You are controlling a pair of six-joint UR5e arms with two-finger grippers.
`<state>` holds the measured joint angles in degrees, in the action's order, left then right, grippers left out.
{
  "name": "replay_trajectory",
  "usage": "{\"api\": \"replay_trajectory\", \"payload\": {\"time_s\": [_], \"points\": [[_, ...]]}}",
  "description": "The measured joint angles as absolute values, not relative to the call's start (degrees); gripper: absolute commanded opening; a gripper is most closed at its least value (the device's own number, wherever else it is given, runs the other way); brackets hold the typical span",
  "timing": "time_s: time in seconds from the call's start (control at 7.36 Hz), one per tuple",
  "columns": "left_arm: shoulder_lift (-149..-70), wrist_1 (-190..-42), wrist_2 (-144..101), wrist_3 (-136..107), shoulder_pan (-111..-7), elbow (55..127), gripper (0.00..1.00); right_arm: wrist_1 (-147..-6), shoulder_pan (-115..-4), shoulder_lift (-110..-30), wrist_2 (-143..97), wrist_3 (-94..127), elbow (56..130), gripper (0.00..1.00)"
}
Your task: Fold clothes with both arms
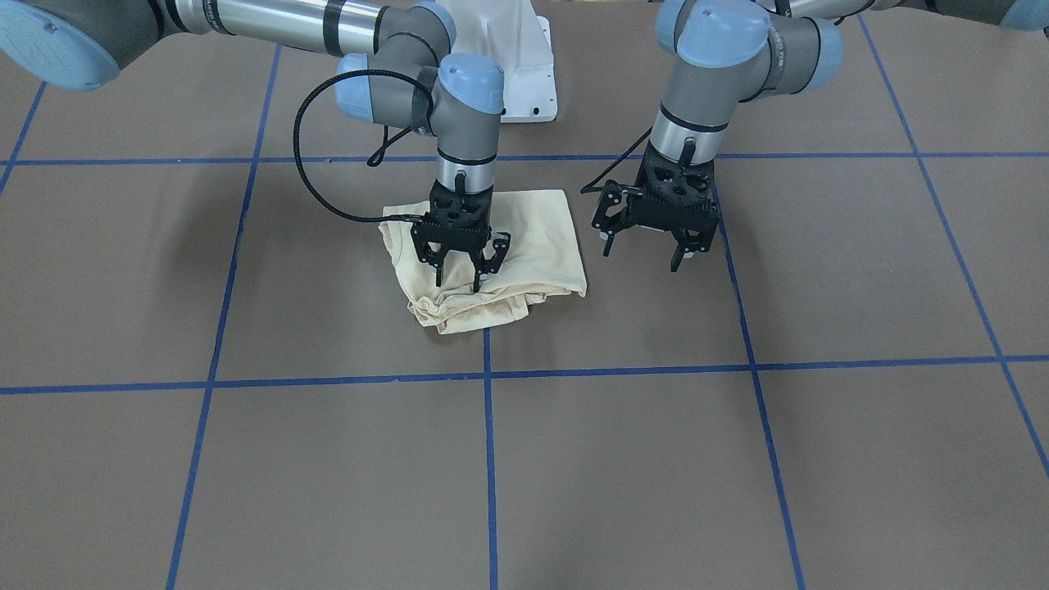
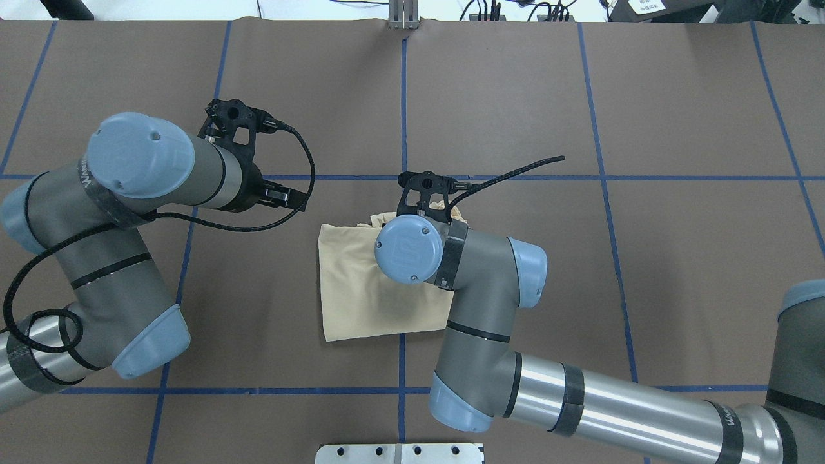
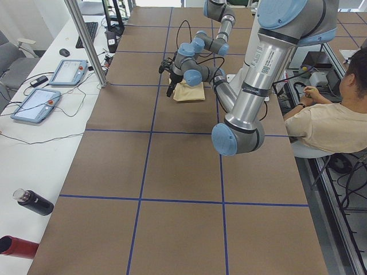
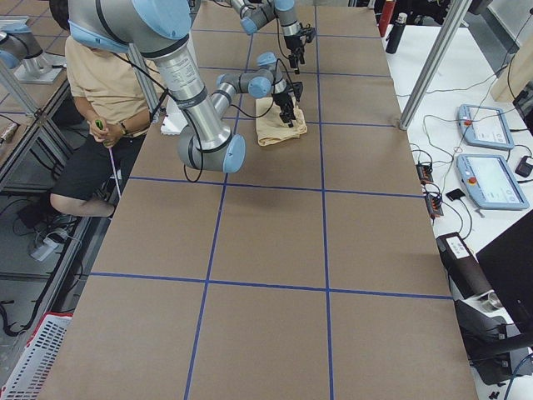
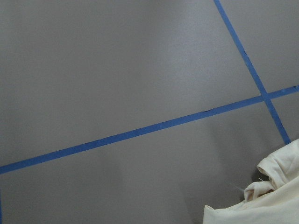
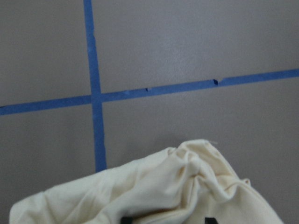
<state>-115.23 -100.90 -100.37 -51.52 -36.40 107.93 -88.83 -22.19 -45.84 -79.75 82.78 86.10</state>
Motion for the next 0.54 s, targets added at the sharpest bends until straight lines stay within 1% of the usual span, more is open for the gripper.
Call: {"api": "replay_trajectory", "payload": {"time_s": [0.14,0.27,0.41,0.54], "points": [[-115.2,-100.9,-100.4,-51.6,-36.4,107.9,1.00,-88.7,-23.9,-45.8,-79.7,80.3,85.2,0.39],[-115.2,-100.9,-100.4,-51.6,-36.4,107.9,1.00,-88.5,-25.8,-45.5,-79.7,78.3,84.0,0.41],[-115.2,-100.9,-100.4,-51.6,-36.4,107.9,1.00,-88.1,-27.7,-45.2,-79.8,76.4,83.0,0.64],[-115.2,-100.9,-100.4,-51.6,-36.4,107.9,1.00,-87.4,-29.2,-45.0,-80.1,74.9,82.4,1.00]]}}
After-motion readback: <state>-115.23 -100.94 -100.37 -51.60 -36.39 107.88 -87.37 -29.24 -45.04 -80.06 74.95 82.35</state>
